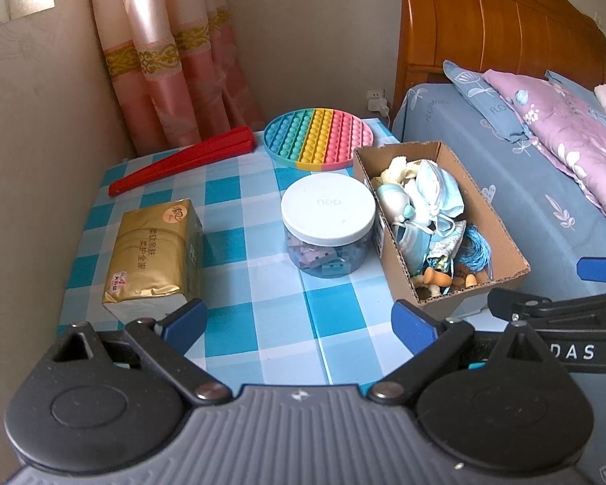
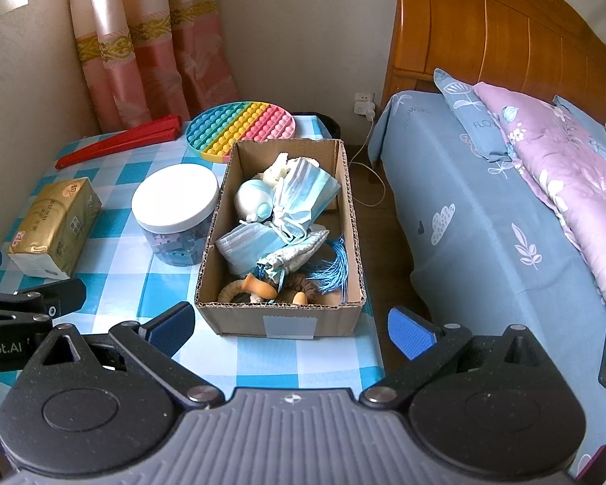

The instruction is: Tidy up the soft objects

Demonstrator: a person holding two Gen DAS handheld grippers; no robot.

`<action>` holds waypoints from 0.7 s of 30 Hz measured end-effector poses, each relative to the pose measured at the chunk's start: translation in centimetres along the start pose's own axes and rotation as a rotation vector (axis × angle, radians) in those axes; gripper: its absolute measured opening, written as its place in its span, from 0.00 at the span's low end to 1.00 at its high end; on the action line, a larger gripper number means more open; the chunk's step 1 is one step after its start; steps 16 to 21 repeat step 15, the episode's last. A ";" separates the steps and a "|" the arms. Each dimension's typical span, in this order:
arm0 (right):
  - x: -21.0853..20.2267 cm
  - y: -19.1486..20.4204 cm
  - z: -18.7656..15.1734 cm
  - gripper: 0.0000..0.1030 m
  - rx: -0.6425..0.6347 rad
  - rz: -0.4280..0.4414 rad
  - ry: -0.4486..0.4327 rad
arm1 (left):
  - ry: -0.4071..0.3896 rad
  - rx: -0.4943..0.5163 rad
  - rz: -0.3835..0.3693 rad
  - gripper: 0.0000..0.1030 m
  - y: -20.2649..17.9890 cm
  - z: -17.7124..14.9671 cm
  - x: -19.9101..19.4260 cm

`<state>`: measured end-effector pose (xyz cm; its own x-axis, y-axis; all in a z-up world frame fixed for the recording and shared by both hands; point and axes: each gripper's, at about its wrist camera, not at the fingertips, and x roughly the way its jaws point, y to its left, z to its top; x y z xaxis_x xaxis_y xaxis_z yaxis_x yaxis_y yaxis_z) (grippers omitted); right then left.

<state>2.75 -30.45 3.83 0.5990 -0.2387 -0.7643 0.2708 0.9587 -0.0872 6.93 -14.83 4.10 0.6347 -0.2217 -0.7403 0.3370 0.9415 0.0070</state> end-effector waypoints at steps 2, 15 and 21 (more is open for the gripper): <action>0.0 0.0 0.0 1.00 0.000 0.000 0.000 | 0.001 0.001 0.000 0.94 0.0 0.0 0.0; 0.0 0.0 0.0 1.00 -0.001 -0.001 0.000 | 0.003 -0.001 -0.002 0.94 -0.1 0.0 0.1; 0.0 0.0 0.0 1.00 -0.001 -0.001 0.000 | 0.003 -0.001 -0.002 0.94 -0.1 0.0 0.1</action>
